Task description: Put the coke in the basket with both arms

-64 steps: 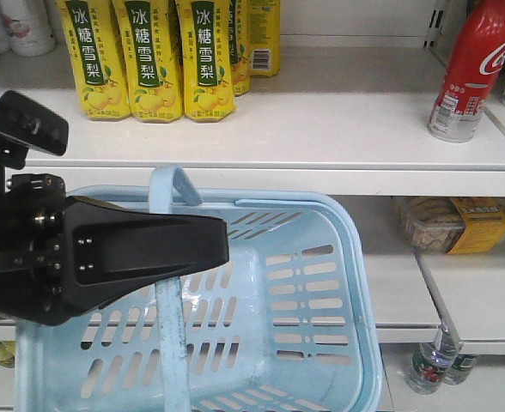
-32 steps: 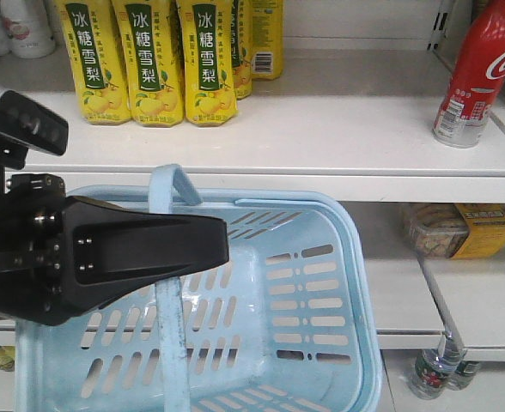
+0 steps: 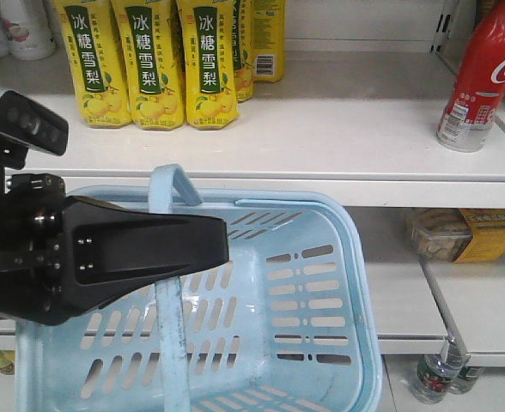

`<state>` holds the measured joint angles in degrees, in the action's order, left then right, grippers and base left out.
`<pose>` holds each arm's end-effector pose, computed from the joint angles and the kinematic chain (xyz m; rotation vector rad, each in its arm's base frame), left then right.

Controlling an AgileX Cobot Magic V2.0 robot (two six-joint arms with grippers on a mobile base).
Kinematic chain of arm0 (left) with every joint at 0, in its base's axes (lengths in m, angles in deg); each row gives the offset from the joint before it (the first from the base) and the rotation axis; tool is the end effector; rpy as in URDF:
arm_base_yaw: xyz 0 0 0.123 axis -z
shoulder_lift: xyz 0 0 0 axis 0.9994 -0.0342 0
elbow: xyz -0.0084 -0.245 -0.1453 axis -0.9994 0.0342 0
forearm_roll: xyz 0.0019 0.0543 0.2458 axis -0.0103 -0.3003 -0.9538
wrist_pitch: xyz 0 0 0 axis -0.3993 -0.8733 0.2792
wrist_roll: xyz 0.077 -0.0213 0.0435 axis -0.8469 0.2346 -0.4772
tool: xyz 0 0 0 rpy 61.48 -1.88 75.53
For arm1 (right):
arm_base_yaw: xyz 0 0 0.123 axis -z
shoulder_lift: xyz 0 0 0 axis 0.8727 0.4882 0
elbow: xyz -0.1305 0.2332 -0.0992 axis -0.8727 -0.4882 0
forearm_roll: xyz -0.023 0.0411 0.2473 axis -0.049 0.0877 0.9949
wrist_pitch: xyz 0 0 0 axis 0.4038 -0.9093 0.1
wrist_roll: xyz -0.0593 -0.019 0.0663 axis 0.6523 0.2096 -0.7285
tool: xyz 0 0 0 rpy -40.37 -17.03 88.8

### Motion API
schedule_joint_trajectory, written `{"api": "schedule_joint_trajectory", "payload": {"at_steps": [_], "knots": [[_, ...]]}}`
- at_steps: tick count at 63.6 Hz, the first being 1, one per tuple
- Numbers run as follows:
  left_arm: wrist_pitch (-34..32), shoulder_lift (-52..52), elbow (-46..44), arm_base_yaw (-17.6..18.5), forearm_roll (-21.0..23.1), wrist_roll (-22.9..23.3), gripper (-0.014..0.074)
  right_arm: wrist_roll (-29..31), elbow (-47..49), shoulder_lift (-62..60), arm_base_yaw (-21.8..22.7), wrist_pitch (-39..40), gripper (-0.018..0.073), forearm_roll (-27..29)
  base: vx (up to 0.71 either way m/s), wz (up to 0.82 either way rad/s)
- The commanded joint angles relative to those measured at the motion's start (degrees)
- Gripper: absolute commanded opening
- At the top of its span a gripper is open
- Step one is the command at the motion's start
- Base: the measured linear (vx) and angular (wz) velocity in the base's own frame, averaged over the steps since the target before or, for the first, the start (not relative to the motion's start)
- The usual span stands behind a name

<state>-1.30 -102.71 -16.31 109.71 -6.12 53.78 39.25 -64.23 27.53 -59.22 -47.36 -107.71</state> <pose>0.1552 -0.1492 0.3691 0.5198 1.6765 -1.9128 0.0566 -0.0046 0.1971 -0.0327 1.5816 -0.1276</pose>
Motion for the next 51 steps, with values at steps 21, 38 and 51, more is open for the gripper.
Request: {"api": "schedule_joint_trajectory", "payload": {"at_steps": [21, 38, 51], "knots": [[-6.06, 1.35, -2.02, 0.10, 5.24, -0.30, -0.0006, 0.28, -0.38, -0.73, 0.10, 3.91, -0.0005, -0.62, 0.01, 0.00], [-6.06, 1.35, -2.02, 0.10, 5.24, -0.30, -0.0006, 0.28, -0.38, -0.73, 0.10, 3.91, -0.0005, -0.62, 0.00, 0.00], [-6.06, 1.35, -2.02, 0.10, 5.24, -0.30, -0.0006, 0.28, -0.38, -0.73, 0.10, 3.91, -0.0005, -0.62, 0.00, 0.00]]}}
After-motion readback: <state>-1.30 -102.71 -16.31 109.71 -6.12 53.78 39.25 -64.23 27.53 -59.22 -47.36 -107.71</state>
